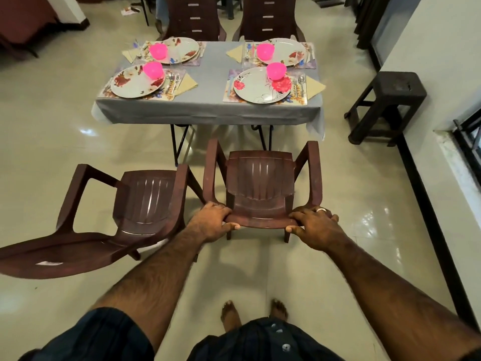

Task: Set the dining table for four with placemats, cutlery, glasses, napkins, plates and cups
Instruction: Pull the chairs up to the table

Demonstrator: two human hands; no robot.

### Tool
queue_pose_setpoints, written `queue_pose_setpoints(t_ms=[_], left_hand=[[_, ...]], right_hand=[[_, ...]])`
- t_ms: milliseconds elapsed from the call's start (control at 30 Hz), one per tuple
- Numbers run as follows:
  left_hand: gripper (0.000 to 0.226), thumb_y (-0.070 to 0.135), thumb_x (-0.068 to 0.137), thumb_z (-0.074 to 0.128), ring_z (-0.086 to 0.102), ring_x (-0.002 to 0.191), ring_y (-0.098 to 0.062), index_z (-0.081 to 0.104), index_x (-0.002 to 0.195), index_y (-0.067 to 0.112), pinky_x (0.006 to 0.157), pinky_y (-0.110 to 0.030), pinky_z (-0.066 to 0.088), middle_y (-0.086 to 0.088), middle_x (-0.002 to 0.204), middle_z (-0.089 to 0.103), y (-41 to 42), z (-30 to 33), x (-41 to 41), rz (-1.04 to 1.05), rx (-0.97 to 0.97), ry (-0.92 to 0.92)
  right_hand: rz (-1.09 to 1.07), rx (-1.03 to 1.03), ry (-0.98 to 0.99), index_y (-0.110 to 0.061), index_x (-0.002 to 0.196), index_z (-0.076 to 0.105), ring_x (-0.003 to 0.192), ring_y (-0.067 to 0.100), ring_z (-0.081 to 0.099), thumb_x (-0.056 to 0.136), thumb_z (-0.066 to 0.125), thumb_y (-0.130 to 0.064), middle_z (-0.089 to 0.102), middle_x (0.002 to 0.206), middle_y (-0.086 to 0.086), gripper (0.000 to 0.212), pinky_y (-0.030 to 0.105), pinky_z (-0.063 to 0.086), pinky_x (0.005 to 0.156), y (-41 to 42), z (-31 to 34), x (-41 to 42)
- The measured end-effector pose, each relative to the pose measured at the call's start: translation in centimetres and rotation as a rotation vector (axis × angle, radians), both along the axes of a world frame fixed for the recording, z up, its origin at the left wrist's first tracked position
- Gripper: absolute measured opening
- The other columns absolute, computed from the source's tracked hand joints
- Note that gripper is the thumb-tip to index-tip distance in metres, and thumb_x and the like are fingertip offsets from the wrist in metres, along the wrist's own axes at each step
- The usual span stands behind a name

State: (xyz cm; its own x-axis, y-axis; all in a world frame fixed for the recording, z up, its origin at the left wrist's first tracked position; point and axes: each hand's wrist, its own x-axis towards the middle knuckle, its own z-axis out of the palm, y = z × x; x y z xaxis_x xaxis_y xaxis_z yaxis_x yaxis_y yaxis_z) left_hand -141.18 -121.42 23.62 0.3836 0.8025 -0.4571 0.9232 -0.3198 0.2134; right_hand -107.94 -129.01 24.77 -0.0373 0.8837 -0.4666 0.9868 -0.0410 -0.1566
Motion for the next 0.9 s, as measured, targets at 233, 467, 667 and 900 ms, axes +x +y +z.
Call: queue_pose_setpoints(t_ms=[233,467,667,900], left_hand=[[0.06,0.075,0.094,0.051,0.046,0.143,-0.019,0.058,0.141,0.039,0.126,-0.064,0.015,0.01,0.146,0.061,-0.6,2.5,1.0,-0.02,0.041,0.057],[0.066,0.065,0.105,0.031,0.027,0.157,-0.024,0.038,0.159,0.027,0.13,-0.054,0.012,-0.001,0.165,0.041,-2.2,2.1,0.5,-0.082,0.129,0.124],[0.077,0.071,0.102,0.037,0.01,0.162,-0.019,0.022,0.166,0.03,0.131,-0.05,0.012,0.003,0.174,0.02,-3.6,2.7,-1.7,-0.099,0.121,0.063],[0.082,0.076,0.095,0.041,0.024,0.157,-0.021,0.026,0.164,0.033,0.124,-0.052,0.03,0.002,0.172,0.026,-5.9,2.2,-11.9,-0.026,0.159,-0.019]], right_hand=[[0.049,0.001,0.013,-0.043,0.143,0.052,0.137,0.026,0.049,0.095,0.038,-0.078,0.059,0.146,-0.009,0.061,0.062,0.029,0.115,0.6,0.0,0.7],[0.037,0.036,0.023,-0.042,0.147,0.049,0.142,0.028,0.045,0.098,0.037,-0.073,0.056,0.15,-0.005,0.059,0.066,0.019,0.12,0.1,0.1,0.4],[0.077,-0.017,0.035,-0.037,0.142,0.05,0.14,0.031,0.048,0.086,0.043,-0.084,0.057,0.146,0.001,0.074,0.074,0.006,0.121,0.0,0.1,-2.9],[0.123,0.066,0.06,-0.024,0.159,0.027,0.146,0.036,0.04,0.086,0.051,-0.081,0.041,0.158,0.009,0.095,0.068,0.015,0.124,-0.8,0.4,-15.4]])
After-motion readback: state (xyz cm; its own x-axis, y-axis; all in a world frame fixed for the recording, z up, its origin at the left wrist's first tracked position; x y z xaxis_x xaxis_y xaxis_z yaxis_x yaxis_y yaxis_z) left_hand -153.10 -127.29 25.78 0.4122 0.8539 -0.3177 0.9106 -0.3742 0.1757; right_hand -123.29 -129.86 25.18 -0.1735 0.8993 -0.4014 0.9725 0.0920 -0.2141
